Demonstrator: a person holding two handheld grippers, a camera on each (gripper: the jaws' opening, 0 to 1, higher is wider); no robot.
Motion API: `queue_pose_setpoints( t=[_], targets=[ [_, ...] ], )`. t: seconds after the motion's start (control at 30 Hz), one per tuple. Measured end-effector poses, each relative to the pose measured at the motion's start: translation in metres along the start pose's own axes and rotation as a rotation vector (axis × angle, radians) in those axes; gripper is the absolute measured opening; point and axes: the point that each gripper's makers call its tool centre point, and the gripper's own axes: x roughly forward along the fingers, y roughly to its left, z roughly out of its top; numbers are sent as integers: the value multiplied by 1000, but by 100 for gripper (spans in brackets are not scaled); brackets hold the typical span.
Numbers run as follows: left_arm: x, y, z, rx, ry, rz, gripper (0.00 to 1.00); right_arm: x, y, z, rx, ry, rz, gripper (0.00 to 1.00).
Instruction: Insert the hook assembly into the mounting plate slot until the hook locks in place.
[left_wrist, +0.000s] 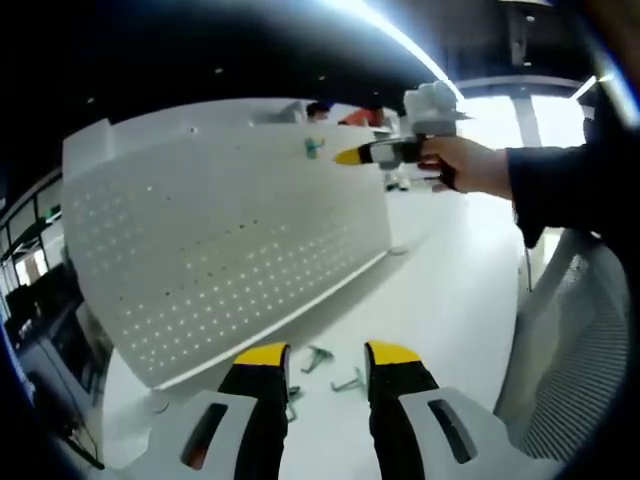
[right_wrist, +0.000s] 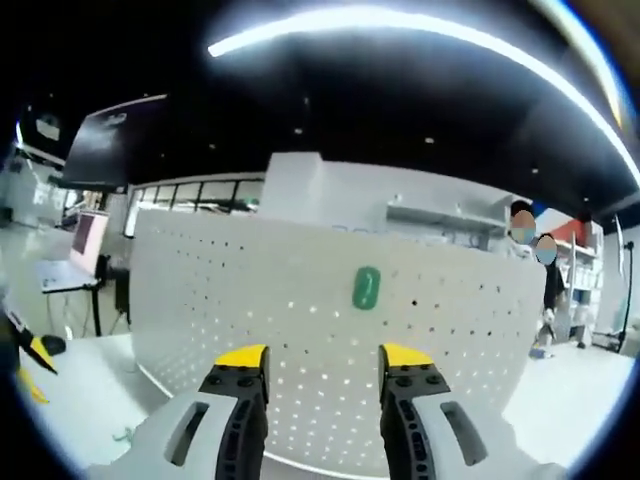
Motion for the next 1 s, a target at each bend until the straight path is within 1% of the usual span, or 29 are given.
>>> queue_pose_setpoints(
  t=[0.1, 0.17, 0.23, 0.47, 0.63, 0.73, 0.83, 0.9, 1.0],
  targets=[
    [0, 0, 1, 2, -3, 1, 31, -13, 9, -7, -1, -3, 12, 44],
    [-1, 0, 1, 0, -5, 2, 31, -18, 11, -13, 3, 9, 20, 44],
    [-1, 0, 1, -4, -6, 2, 31, -26, 19, -21, 24, 26, 36, 44],
    [-1, 0, 1, -7, -6, -1, 30, -48, 49, -31, 28, 38, 85, 44],
    [-1, 5, 1, -25, -9, 8, 30, -57, 67, -36, 36, 46, 122, 43],
    [-2, 8, 2, -40, -12, 15, 30, -58, 71, -34, 35, 39, 132, 43],
    [-3, 12, 1, -53, -12, 30, 30, -57, 69, -35, 35, 37, 131, 43],
    [-5, 16, 2, -85, -22, 36, 30, -58, 67, -38, 41, 41, 126, 43],
    [-4, 20, 0, -96, -15, 41, 29, -59, 63, -38, 41, 40, 119, 43]
  ],
)
